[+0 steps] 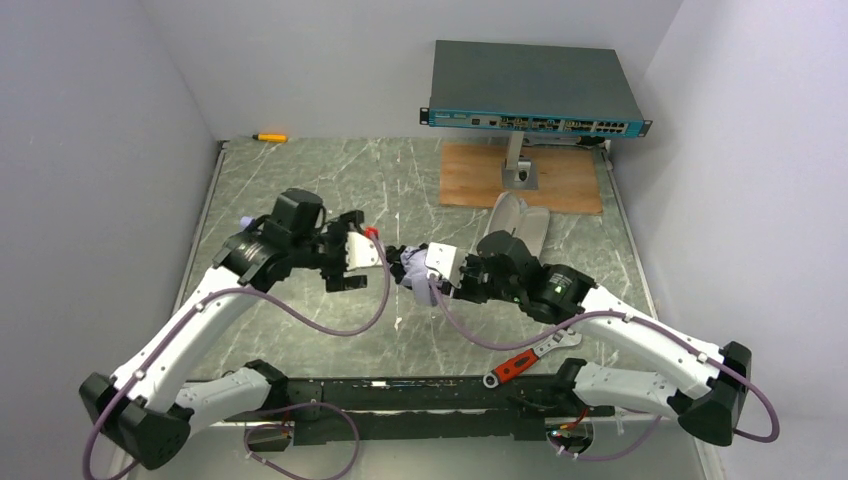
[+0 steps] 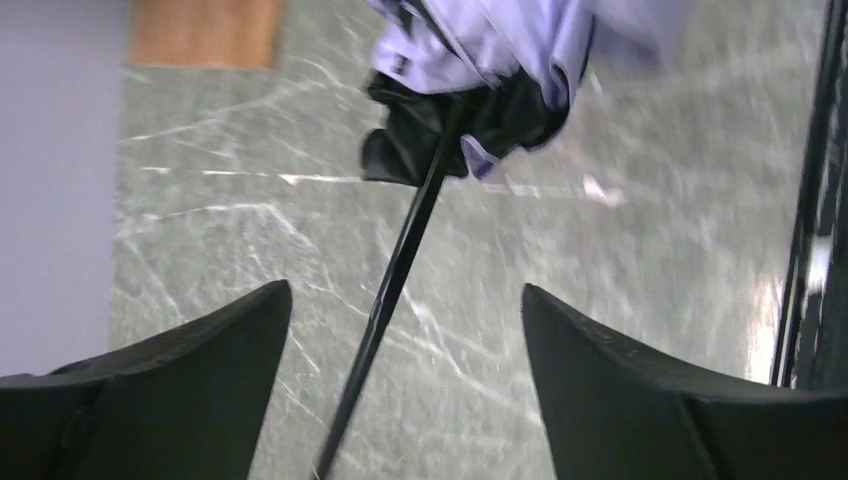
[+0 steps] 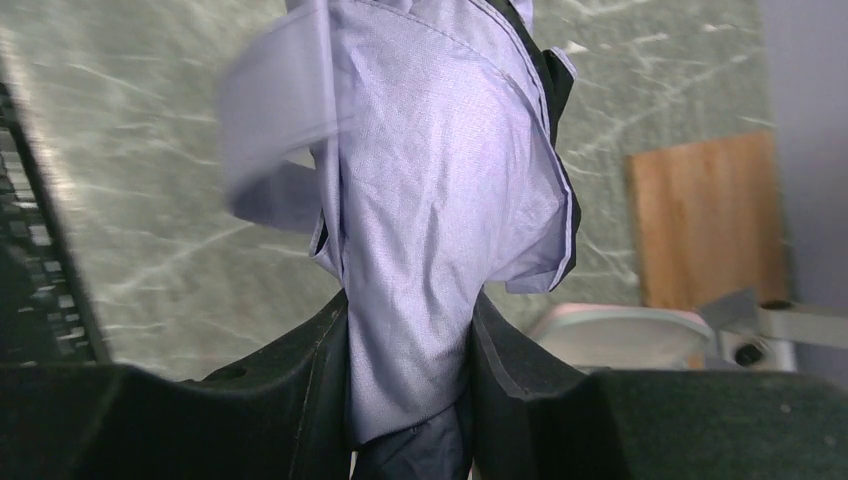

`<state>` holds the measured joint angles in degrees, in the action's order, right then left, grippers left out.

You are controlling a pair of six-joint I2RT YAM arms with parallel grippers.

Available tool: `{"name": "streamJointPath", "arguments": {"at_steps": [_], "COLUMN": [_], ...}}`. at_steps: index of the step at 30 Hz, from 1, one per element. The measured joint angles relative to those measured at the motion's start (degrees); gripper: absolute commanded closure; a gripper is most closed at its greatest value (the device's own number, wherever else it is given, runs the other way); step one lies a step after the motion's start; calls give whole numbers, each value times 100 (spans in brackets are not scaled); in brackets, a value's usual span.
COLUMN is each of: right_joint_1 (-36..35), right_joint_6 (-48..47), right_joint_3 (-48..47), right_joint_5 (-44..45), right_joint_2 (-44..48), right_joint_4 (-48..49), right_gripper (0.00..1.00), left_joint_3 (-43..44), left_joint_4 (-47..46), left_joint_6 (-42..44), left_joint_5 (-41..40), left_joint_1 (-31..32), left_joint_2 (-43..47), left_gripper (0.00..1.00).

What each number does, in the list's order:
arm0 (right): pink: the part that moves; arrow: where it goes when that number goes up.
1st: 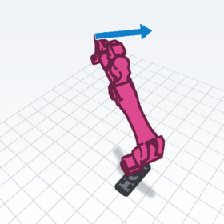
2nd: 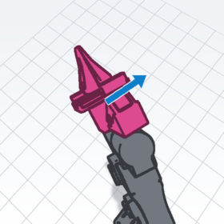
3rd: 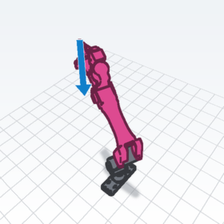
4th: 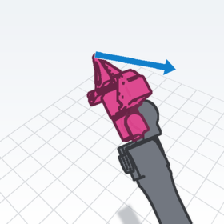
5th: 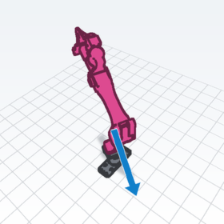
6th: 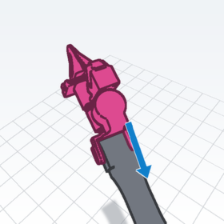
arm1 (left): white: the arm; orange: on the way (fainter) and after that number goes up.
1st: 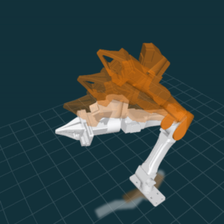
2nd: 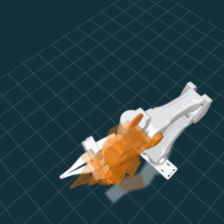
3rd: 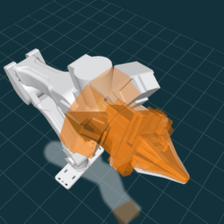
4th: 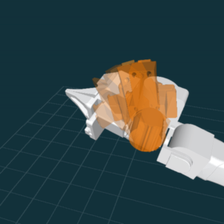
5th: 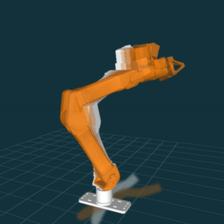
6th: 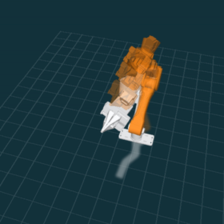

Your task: Open the umbrella

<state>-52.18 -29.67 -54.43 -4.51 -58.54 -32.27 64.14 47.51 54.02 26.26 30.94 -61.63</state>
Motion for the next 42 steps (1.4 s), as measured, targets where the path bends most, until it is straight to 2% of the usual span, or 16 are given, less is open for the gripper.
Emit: {"name": "streamJointPath", "arguments": {"at_steps": [2,5,9,13,16,19,23,25,29,31,37,39,42], "right_joint_1": [-94,-2,240,396,398,396,393,393,393,393,393,393,393], "right_joint_6": [-87,13,518,1237,1567,1860,2138,2243,2380,2433,2566,2586,2590], "right_joint_3": [195,304,273,85,-72,-262,-404,-413,-442,-448,-485,-487,-487], "right_joint_5": [514,1213,1537,1115,752,400,33,-166,-496,-640,-846,-909,-997], "right_joint_2": [39,35,42,55,55,31,-74,-138,-304,-367,-402,-402,-402], "right_joint_4": [254,638,1167,1478,1609,1816,2087,2168,2203,2210,2245,2245,2243], "right_gripper": [100,100,100,100,100,100,100,100,100,100,100,100,100], "left_joint_3": [-92,-146,-131,-326,-560,-732,-793,-791,-791,-791,-898,-935,-935], "left_joint_4": [-450,-1209,-2094,-3204,-4181,-4933,-5709,-6092,-6789,-7082,-7322,-7320,-7394], "left_joint_6": [-590,-1851,-3788,-6210,-8000,-9311,-10292,-10598,-11055,-11202,-11473,-11508,-11547], "left_joint_5": [92,306,831,1679,2081,2227,2256,2247,2205,2188,2072,2028,1978], "left_joint_1": [-138,-605,-1486,-2715,-3397,-3729,-3766,-3766,-3766,-3766,-3773,-3777,-3814], "left_joint_2": [275,866,1279,1067,684,321,256,269,219,164,-46,-70,-85], "left_gripper": [1,1,2,2,1,0,5,10,28,33,53,66,99]}}
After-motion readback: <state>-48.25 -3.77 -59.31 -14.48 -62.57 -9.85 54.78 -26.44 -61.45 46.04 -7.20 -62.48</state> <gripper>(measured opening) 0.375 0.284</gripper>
